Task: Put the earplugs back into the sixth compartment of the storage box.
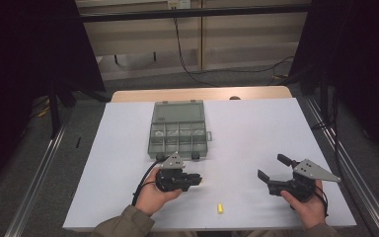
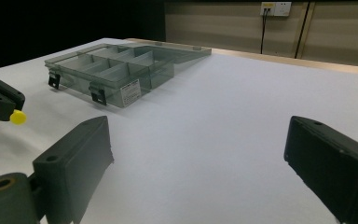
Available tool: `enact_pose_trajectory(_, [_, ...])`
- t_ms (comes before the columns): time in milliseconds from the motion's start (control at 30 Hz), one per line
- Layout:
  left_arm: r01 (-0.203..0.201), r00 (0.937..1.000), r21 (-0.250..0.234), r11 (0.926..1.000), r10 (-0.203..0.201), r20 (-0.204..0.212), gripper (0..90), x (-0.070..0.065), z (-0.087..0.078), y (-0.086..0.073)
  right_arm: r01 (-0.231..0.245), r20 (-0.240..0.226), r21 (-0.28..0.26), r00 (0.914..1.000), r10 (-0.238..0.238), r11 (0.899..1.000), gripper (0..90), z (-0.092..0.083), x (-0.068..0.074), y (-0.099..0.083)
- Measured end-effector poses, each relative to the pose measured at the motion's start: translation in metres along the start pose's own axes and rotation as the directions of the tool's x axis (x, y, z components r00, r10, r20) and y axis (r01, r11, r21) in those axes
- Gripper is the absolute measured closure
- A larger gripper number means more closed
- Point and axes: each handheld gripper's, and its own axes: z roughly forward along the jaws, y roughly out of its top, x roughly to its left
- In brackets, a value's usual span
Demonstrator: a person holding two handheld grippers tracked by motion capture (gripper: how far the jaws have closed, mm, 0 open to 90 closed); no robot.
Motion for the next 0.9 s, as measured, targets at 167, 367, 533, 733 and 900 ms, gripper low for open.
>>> enact_pose_trajectory(167, [0.010, 0.9999, -0.010, 0.9999, -0.010, -0.012, 81.9, 0.004, -0.001, 0.002, -0.002, 0.000, -0.002, 1.0000, 0.002, 1.000, 6.8, 0.000, 0.000, 0.000])
enact_pose_trajectory(367, [0.025, 0.9993, -0.023, 0.9994, -0.026, -0.027, 81.9, 0.009, -0.004, 0.004, -0.001, -0.004, -0.004, 1.0000, 0.001, 1.000, 6.8, 0.000, 0.000, 0.000])
enact_pose_trajectory(533, [0.036, 0.9983, -0.030, 0.9989, -0.037, -0.045, 81.9, 0.014, -0.006, 0.006, -0.004, -0.003, -0.006, 1.0000, 0.004, 1.000, 6.8, -0.001, 0.000, 0.000])
enact_pose_trajectory(733, [0.033, 0.9967, -0.045, 0.9984, -0.037, -0.073, 81.9, 0.019, -0.009, 0.012, -0.002, -0.006, -0.007, 1.0000, 0.002, 1.000, 6.8, -0.001, 0.000, 0.000])
enact_pose_trajectory(900, [0.049, 0.9949, -0.057, 0.9972, -0.053, -0.085, 81.9, 0.025, -0.011, 0.014, -0.007, -0.004, -0.008, 1.0000, 0.007, 1.000, 6.8, -0.001, 0.000, 0.000])
